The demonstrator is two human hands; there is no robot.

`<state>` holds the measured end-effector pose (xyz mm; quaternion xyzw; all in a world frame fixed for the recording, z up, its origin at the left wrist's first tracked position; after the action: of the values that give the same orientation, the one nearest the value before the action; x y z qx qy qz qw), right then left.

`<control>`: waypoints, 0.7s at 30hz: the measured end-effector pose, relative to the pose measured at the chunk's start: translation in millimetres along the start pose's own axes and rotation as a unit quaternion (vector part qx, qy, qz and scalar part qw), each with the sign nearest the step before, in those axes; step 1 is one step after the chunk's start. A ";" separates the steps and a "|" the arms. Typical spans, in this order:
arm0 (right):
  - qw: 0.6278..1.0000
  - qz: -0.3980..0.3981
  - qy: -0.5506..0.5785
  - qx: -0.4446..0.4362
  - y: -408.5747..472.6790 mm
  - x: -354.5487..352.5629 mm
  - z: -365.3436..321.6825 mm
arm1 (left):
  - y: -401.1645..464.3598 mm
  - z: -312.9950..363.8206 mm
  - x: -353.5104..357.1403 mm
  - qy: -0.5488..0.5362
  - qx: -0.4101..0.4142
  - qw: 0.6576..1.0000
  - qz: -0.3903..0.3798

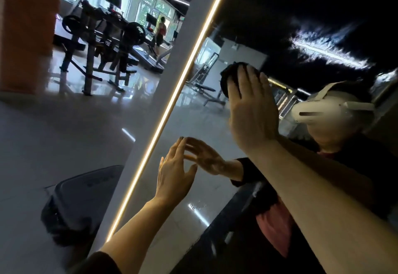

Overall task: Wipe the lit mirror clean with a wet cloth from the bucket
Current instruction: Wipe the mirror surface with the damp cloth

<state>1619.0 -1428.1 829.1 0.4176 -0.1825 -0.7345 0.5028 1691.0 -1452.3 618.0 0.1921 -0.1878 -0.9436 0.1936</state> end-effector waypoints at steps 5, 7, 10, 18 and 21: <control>0.983 -0.070 -0.012 -0.172 -61.7 52.5 -84.2 | 0.8 -35.6 8.1 0.006 -0.088 0.996 -0.009; 0.959 -0.145 -0.003 -0.243 -101.0 71.8 -106.7 | -3.1 -47.8 14.1 -0.011 -0.109 0.994 -0.030; 0.962 -0.126 0.001 -0.243 -80.3 57.9 -94.1 | -6.5 -53.0 16.5 0.000 -0.104 0.993 -0.048; 0.993 -0.044 -0.018 -0.107 17.1 44.7 -78.9 | -6.2 -56.1 9.6 -0.020 -0.106 0.994 -0.015; 0.957 -0.159 0.004 -0.242 -42.9 74.5 -128.3 | -6.9 -56.7 7.7 -0.042 -0.103 0.994 -0.014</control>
<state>1685.3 -1456.7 692.6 0.3102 0.0712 -0.8256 0.4659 1707.1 -1465.6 564.3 0.1337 -0.0950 -0.9678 0.1907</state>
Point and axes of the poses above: each hand's wrist, its own y-axis towards the middle knuckle, its own x-axis out of the palm, z = x × y, the point moved 10 cm from there along y, towards the middle knuckle, and after that the axes turned 5 degrees about y, right-handed, at the moved point
